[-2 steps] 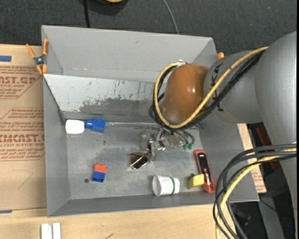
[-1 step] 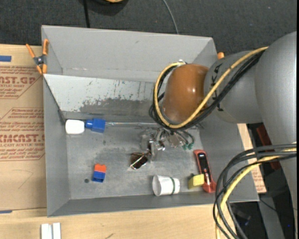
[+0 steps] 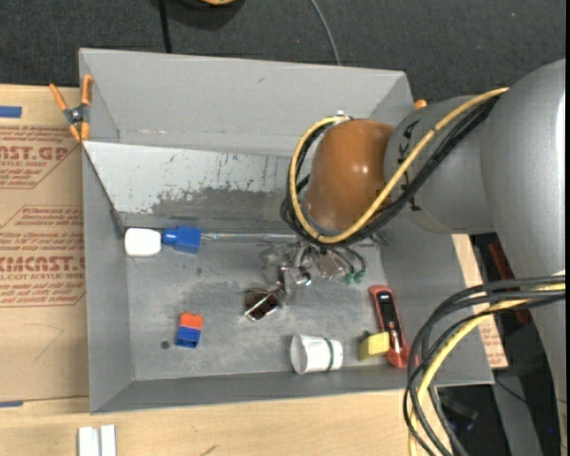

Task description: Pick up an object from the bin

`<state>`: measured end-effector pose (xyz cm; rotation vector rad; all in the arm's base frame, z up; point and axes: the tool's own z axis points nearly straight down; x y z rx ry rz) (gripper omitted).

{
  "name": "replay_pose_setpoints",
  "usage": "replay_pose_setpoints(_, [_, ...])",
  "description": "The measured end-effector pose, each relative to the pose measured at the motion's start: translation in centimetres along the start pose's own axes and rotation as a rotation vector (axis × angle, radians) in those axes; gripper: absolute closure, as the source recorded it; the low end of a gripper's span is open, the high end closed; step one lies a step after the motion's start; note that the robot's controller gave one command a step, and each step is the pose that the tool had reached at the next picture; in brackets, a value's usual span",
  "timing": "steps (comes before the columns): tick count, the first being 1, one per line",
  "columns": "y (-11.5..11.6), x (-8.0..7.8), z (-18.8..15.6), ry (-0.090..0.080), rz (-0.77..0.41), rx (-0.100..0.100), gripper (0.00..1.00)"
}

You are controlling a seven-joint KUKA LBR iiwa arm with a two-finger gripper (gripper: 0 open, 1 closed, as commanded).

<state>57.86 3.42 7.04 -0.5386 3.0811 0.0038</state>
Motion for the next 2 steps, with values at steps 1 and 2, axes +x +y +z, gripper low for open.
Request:
replay_pose_setpoints(1, [0.1, -0.2, 0.0, -0.001, -0.001, 0.000, 1.00])
replay_pose_setpoints(2, [-0.2, 1.1, 0.0, -0.002, 0.173, -0.001, 1.00])
